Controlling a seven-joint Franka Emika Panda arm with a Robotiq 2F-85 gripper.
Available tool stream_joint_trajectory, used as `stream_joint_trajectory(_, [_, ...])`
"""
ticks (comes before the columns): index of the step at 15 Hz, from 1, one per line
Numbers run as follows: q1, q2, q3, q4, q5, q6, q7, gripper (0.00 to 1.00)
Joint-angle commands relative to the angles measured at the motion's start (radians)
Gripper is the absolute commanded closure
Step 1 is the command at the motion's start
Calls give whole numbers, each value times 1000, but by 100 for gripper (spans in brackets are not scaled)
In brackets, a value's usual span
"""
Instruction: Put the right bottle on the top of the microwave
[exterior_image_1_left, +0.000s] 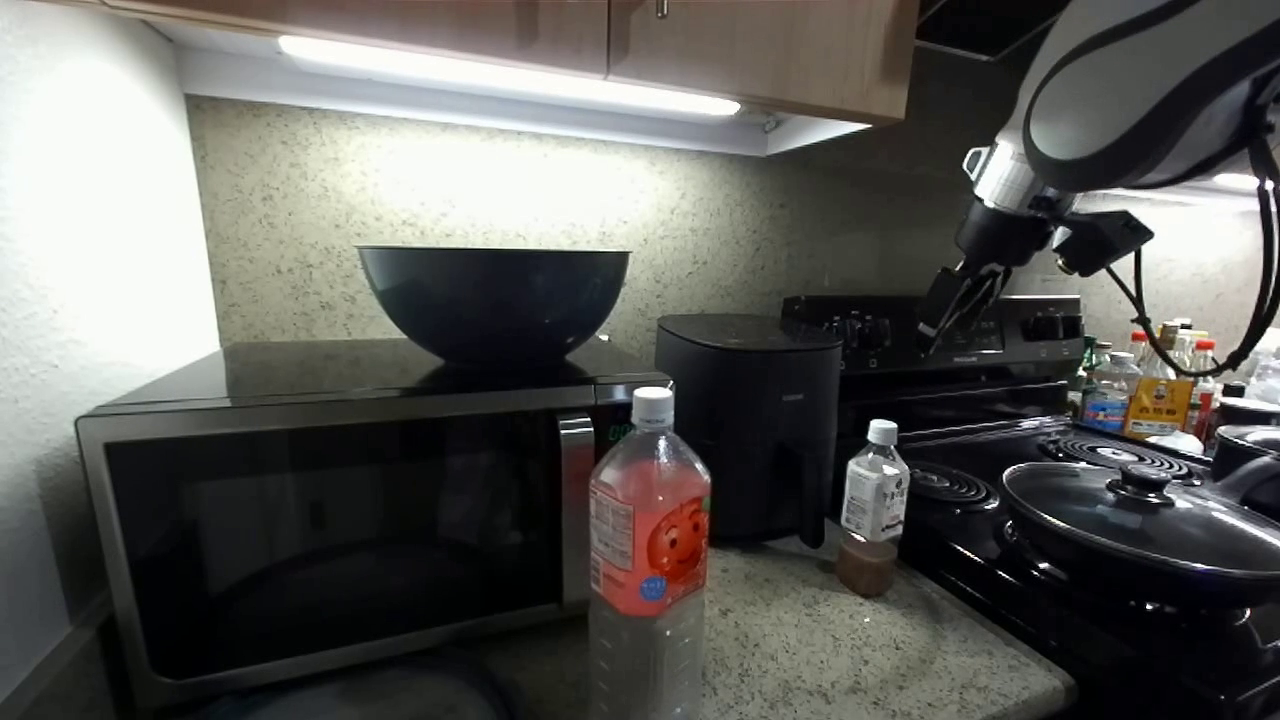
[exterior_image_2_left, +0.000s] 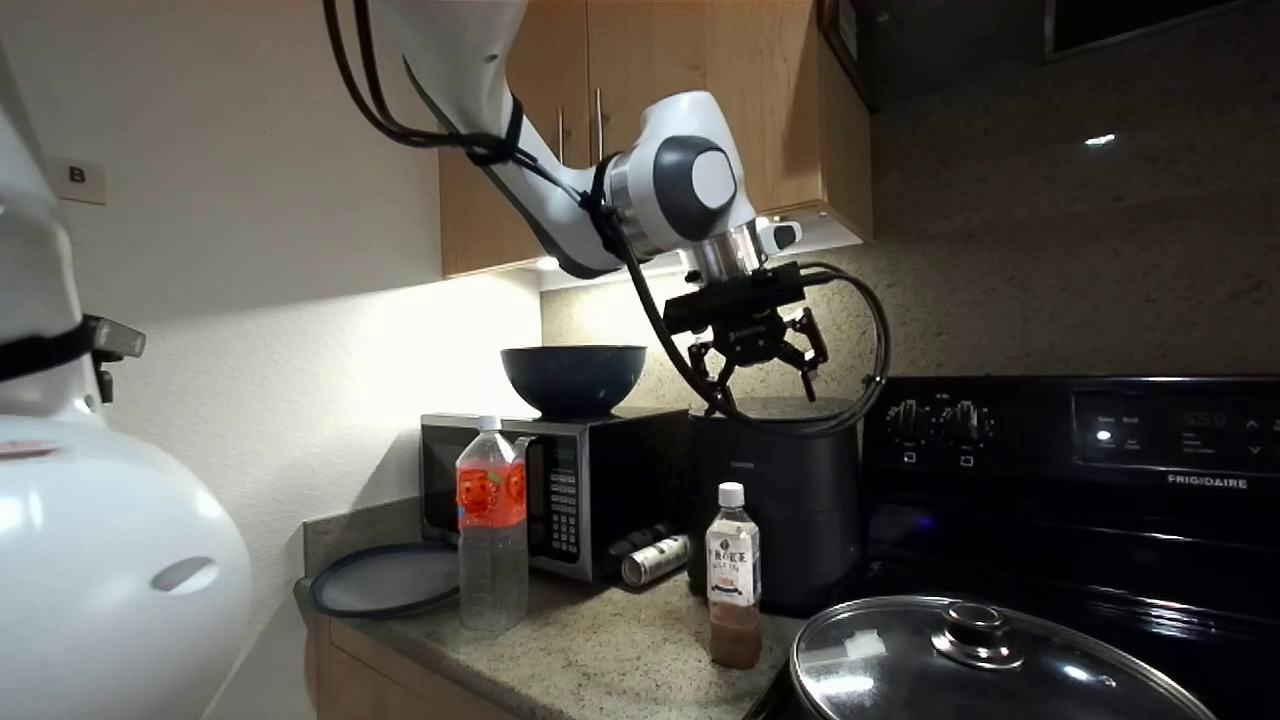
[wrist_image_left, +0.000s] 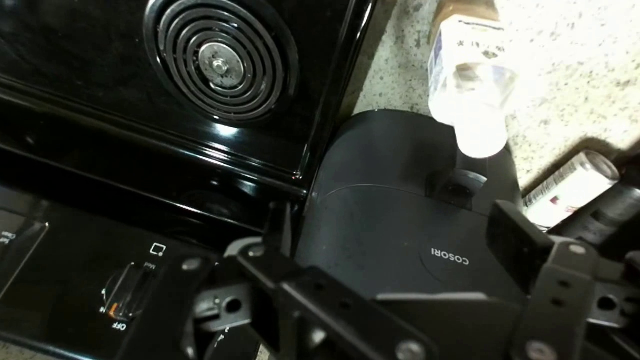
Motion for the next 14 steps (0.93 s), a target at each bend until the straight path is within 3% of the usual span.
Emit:
stream_joint_trajectory(1, [-2, 54, -7, -36, 72, 97, 3, 0])
stream_joint_trajectory(5, [-13, 67, 4, -26, 44, 62, 1, 0])
stream_joint_trajectory(9, [39, 107, -9, 23, 205, 11, -111, 0])
stream_joint_trajectory(14, [55, 215, 18, 145, 313, -139, -149, 0])
